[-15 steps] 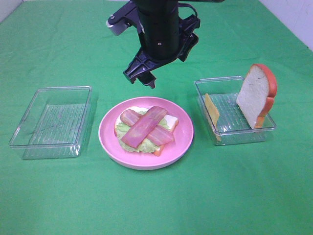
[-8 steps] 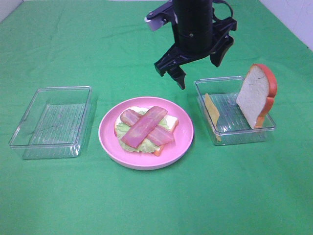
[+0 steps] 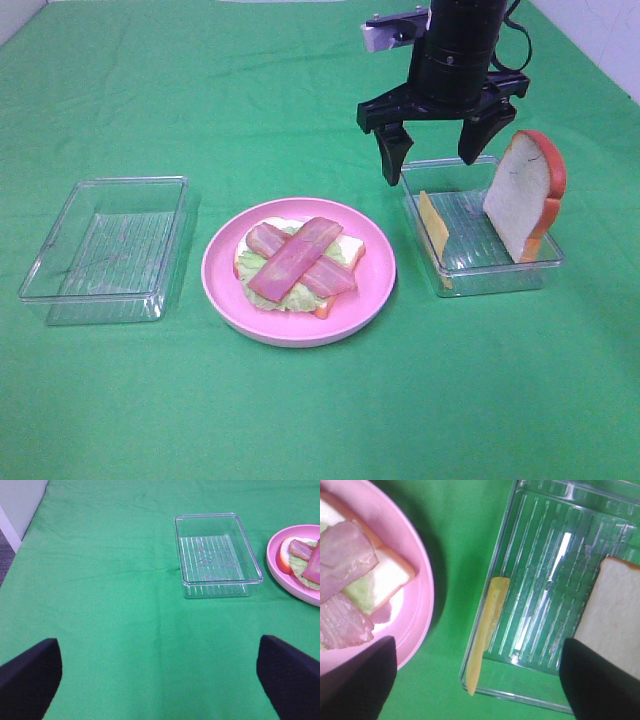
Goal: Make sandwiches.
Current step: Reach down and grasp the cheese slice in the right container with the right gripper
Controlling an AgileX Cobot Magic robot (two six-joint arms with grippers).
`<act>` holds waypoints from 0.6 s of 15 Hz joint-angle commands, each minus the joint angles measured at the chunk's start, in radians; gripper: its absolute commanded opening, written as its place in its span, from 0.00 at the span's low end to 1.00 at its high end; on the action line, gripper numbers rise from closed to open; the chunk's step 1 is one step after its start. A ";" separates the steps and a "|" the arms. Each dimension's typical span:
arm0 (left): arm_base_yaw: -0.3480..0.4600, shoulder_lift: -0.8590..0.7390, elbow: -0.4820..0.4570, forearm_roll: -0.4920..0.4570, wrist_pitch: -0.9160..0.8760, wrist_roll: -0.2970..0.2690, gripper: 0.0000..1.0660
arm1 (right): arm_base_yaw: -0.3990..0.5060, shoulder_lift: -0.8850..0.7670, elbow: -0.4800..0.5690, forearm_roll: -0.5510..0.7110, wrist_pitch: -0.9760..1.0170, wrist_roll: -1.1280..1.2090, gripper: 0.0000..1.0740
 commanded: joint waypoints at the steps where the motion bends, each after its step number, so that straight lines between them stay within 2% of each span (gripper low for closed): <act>1: 0.002 -0.021 0.001 -0.006 -0.016 0.003 0.94 | -0.003 -0.006 0.071 0.008 0.024 -0.024 0.79; 4: 0.002 -0.021 0.001 -0.006 -0.016 0.003 0.94 | -0.003 -0.005 0.163 0.007 -0.053 -0.024 0.79; 9: 0.002 -0.021 0.001 -0.006 -0.016 0.003 0.94 | -0.003 -0.004 0.220 -0.003 -0.164 -0.013 0.79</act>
